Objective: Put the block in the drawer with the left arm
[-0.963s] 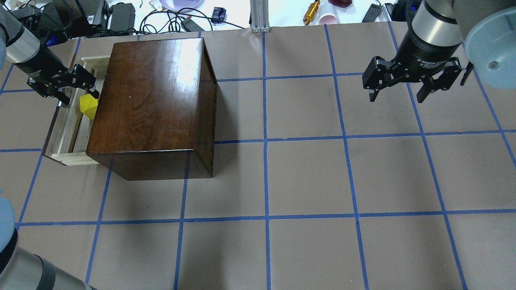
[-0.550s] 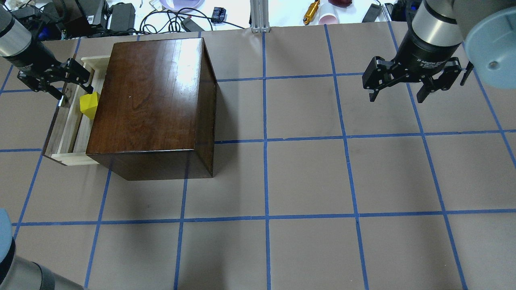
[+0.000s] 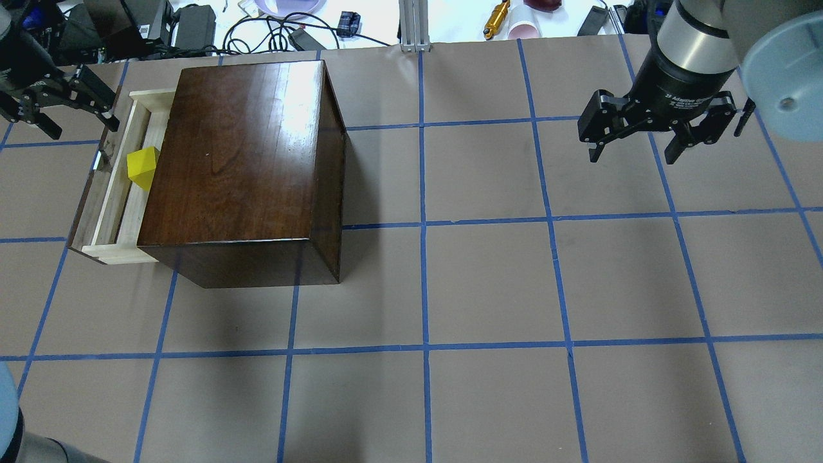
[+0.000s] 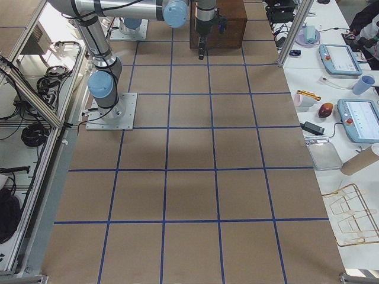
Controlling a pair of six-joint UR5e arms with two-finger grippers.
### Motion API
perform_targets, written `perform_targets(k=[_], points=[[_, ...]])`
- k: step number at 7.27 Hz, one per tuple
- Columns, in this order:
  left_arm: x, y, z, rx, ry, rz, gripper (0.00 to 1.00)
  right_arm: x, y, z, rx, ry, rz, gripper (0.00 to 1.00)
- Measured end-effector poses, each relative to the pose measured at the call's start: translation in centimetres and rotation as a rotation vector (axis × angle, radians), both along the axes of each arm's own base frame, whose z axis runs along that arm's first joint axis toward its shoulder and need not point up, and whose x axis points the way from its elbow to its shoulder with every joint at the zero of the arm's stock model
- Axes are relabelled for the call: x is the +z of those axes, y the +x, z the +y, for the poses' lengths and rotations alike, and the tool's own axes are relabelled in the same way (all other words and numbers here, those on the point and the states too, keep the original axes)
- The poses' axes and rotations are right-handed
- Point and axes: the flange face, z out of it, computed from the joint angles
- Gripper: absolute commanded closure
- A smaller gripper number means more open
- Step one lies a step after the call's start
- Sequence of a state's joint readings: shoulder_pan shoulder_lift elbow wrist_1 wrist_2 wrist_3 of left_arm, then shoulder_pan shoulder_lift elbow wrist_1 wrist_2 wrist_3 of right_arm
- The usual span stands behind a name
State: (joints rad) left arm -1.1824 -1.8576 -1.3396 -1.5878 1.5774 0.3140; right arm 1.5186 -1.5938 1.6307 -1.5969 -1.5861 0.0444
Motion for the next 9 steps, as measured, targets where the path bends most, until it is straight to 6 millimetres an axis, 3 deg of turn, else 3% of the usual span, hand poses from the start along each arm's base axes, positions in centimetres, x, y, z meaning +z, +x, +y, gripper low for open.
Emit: perform_targets(k=[3, 5, 7, 9], points=[[2.9, -10.4, 0.9, 0.053, -0.020, -0.029, 0.00, 0.0, 0.0, 0.0, 0.000, 0.000, 0.000, 0.00], [3.1, -16.0, 2.3, 0.002, -0.009, -0.024, 0.00, 0.0, 0.0, 0.0, 0.000, 0.000, -0.001, 0.00], [3.0, -20.5, 4.5, -0.066, 0.000, -0.016, 0.00, 0.0, 0.0, 0.0, 0.000, 0.000, -0.002, 0.00], [1.8, -22.7, 6.6, -0.111, 0.032, -0.010, 0.00, 0.0, 0.0, 0.0, 0.000, 0.000, -0.001, 0.00]])
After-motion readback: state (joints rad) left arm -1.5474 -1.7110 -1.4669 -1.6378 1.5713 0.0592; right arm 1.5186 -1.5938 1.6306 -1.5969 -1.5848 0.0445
